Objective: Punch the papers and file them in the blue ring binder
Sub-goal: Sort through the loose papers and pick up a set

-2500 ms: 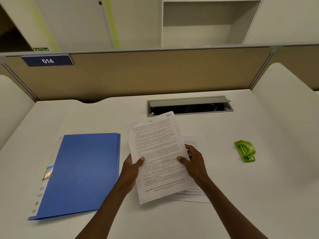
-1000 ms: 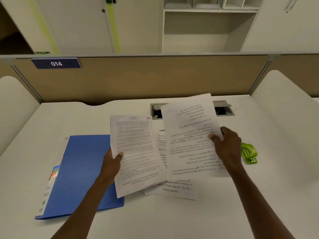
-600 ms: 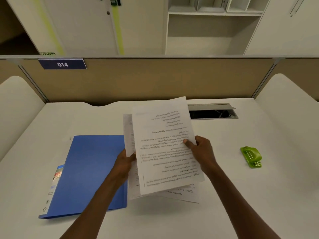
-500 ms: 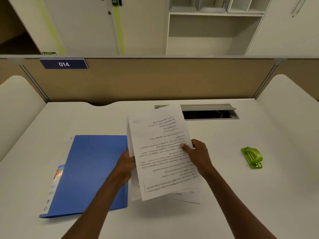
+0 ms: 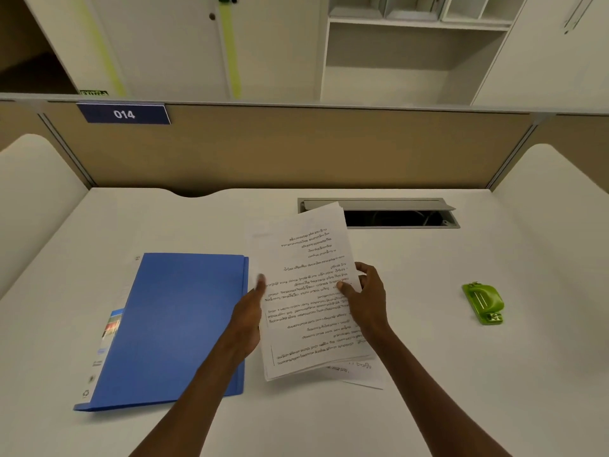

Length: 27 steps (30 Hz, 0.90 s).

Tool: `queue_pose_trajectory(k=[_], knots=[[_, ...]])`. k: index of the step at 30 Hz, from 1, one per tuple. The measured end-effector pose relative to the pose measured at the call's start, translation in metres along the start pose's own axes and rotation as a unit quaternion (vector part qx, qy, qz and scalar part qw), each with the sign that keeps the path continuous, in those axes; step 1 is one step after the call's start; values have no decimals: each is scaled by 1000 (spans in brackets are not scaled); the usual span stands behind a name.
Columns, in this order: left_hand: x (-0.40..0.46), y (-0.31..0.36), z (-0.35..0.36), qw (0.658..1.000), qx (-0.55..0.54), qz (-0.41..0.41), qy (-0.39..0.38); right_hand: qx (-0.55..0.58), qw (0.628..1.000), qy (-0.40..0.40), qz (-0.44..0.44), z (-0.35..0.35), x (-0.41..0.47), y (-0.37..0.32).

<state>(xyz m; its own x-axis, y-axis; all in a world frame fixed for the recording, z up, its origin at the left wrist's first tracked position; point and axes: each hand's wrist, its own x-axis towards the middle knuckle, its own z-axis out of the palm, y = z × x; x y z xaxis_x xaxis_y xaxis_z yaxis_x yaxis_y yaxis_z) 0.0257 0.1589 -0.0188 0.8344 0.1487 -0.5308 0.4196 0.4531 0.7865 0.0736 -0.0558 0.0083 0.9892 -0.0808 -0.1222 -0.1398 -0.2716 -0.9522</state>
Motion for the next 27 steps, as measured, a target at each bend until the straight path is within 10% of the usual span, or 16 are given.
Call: queue_pose_trajectory(k=[7, 14, 27], knots=[[3, -7, -10, 989, 97, 105, 30, -55, 998, 22, 29, -1, 6, 15], [7, -2, -39, 983, 125, 113, 76, -392, 912, 31, 117, -17, 2, 52], [14, 8, -68, 978, 131, 120, 110, -395, 897, 30, 197, -14, 14, 50]])
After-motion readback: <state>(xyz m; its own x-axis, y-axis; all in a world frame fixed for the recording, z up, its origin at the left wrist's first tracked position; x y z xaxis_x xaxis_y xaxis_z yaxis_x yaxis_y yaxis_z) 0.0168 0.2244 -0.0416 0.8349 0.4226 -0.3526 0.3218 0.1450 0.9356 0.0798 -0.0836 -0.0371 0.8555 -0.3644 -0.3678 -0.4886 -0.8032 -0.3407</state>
